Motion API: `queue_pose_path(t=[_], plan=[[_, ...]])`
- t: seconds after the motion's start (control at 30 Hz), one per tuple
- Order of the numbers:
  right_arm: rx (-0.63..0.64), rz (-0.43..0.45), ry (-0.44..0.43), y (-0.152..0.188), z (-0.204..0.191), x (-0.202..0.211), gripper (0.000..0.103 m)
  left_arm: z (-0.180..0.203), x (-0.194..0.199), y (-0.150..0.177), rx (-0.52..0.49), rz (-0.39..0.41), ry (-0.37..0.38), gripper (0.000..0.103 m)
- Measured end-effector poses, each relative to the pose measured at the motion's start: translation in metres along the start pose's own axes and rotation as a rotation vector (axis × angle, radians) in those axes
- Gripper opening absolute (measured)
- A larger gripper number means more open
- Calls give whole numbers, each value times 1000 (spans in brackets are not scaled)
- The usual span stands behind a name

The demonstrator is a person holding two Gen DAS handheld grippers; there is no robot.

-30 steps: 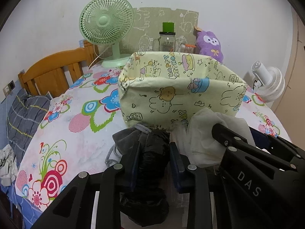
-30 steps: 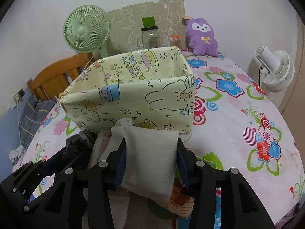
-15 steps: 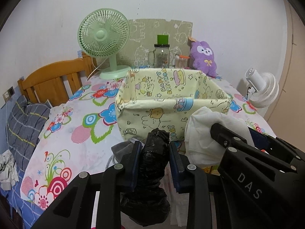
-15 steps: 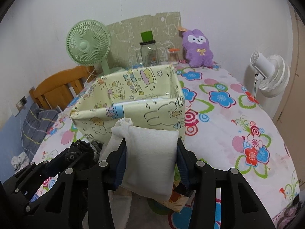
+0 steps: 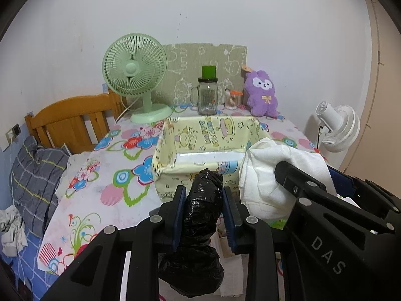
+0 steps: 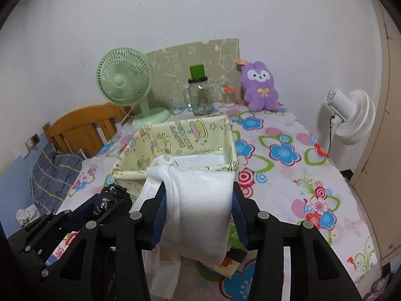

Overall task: Organize soft objects
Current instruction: 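Lift and carry the black bundle and white cloth over the fabric basket with both tools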

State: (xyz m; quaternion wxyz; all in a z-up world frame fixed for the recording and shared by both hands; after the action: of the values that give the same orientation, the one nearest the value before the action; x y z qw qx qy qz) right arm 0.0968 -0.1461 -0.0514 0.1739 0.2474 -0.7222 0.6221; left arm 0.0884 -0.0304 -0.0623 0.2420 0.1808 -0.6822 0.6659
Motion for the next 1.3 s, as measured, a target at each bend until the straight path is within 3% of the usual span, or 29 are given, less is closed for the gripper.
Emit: queue_pose_path(t=[0.6, 1.3], plan=[[14, 61, -5, -32, -5, 16, 50, 4, 13, -33, -23, 54, -1, 28], [14, 58, -7, -68, 1, -29, 50, 2, -29, -66, -24, 54, 2, 28]])
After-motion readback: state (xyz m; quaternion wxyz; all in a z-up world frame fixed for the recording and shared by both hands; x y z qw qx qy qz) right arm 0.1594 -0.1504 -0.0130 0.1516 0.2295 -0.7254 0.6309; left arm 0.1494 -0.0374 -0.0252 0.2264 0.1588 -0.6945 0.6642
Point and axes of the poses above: each gripper's, at about its wrist camera, not at the fingertips, and x roughly against the way its jaws point, z to its right, y to its underside, the point moved 5 cm from there along -x, roughly the way its jaws point, and after that the axes turned 1 degree about z, right-handed, at the moved point
